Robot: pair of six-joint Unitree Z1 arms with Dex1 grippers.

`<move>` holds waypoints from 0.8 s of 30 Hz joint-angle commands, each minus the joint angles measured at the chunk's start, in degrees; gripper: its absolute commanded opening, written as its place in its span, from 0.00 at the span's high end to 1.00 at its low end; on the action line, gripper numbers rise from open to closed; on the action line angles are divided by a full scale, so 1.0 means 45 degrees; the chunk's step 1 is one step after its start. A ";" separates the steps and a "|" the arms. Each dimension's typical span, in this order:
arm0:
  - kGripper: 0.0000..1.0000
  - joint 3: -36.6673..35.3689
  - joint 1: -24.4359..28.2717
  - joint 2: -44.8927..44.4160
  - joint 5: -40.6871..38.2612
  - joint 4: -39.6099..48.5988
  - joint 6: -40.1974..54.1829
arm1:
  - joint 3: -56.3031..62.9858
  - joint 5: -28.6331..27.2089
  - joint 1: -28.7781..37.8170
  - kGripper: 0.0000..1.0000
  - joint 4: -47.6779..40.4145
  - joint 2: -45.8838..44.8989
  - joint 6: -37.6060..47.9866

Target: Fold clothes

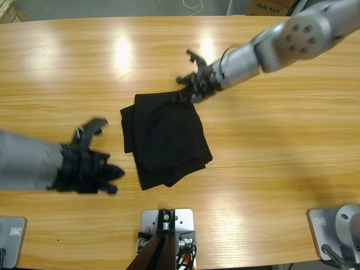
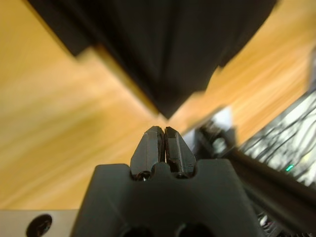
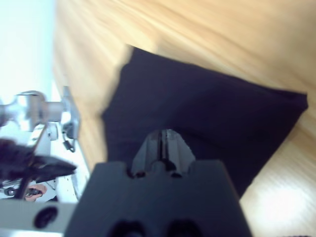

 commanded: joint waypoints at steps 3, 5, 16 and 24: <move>1.00 -0.2582 0.2361 0.2030 0.0195 0.0052 0.0510 | 0.2761 -0.0966 0.0935 1.00 0.0712 -0.3817 0.0080; 1.00 -0.3149 0.2454 0.2909 0.0184 0.0013 0.0510 | 0.3632 -0.1205 0.1072 1.00 0.0482 -0.3762 0.0095; 1.00 -0.3910 0.2458 0.4960 -0.0168 -0.0065 0.0413 | 0.5554 -0.1529 0.1193 1.00 -0.1924 -0.2040 0.0404; 1.00 -0.3746 0.2493 0.5132 -0.0176 -0.0065 0.0471 | 0.6046 -0.1818 0.1248 1.00 -0.1960 -0.1059 0.0466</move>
